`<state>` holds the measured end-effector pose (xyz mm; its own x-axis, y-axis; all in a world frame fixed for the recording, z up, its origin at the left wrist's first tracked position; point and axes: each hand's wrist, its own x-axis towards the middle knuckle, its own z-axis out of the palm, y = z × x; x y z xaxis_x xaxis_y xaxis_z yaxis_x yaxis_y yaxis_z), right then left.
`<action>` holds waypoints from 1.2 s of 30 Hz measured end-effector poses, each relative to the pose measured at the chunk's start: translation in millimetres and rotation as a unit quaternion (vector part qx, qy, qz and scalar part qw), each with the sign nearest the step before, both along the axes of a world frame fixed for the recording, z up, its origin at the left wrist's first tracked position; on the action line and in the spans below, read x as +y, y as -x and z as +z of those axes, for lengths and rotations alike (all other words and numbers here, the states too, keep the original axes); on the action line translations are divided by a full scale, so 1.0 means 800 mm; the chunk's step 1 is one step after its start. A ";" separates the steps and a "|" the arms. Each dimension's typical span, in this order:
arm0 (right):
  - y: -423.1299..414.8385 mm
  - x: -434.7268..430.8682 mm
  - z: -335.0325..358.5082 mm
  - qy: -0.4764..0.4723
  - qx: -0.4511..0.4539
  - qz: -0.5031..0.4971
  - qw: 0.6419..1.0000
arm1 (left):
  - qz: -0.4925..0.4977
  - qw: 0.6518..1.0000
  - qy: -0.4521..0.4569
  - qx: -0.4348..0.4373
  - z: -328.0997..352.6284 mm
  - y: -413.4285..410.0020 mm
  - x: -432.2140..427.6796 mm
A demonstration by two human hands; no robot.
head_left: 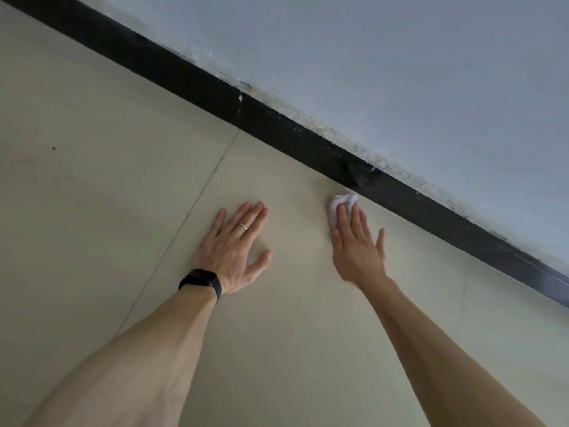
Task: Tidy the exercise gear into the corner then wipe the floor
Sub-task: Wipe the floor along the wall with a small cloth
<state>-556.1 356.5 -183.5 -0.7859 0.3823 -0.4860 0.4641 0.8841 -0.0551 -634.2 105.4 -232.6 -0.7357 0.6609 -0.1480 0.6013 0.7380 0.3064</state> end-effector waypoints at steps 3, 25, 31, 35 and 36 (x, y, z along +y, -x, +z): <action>0.029 -0.012 -0.005 0.016 -0.011 -0.142 0.990 | -0.012 1.000 -0.001 -0.021 0.002 0.001 -0.002; 0.173 -0.189 -0.031 0.049 0.086 0.134 0.986 | 0.188 0.981 0.044 0.002 -0.004 0.092 -0.147; 0.033 -0.175 -0.024 0.049 0.103 0.234 0.966 | 0.193 0.981 0.031 0.006 0.001 0.098 -0.145; -0.068 -0.193 -0.019 0.095 0.083 0.429 0.895 | 0.194 0.980 0.035 0.007 0.005 0.100 -0.145; -0.062 -0.183 -0.020 0.087 0.077 0.461 0.880 | 0.193 0.980 0.037 0.007 0.005 0.099 -0.146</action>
